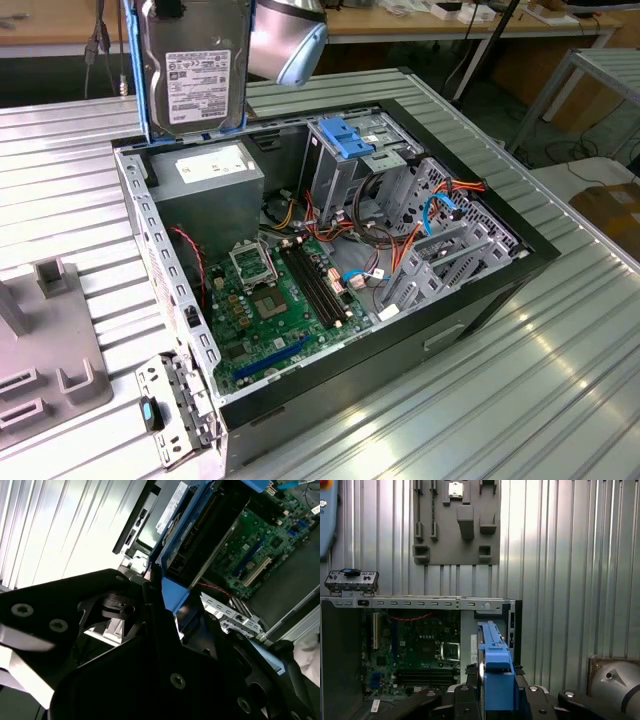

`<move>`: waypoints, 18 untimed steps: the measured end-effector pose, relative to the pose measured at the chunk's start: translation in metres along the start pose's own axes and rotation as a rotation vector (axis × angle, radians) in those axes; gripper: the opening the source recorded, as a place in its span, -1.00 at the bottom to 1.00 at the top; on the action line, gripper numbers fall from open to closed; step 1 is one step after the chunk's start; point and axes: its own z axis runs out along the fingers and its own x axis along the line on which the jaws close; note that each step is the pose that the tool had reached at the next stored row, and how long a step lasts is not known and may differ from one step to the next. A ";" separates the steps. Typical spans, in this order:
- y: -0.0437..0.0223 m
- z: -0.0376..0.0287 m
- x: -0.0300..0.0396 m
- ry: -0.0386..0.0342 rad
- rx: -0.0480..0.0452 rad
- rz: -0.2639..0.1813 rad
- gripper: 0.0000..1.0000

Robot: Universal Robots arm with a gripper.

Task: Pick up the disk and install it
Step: 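Pick up the disk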

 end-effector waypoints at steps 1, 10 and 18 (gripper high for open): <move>-0.0062 0.0001 0.0001 0.0001 0.0000 0.000 -0.26; -0.0560 0.0011 0.0010 0.0000 0.0000 0.000 -0.26; -0.0596 0.0012 0.0148 0.0000 0.0000 -0.001 -0.26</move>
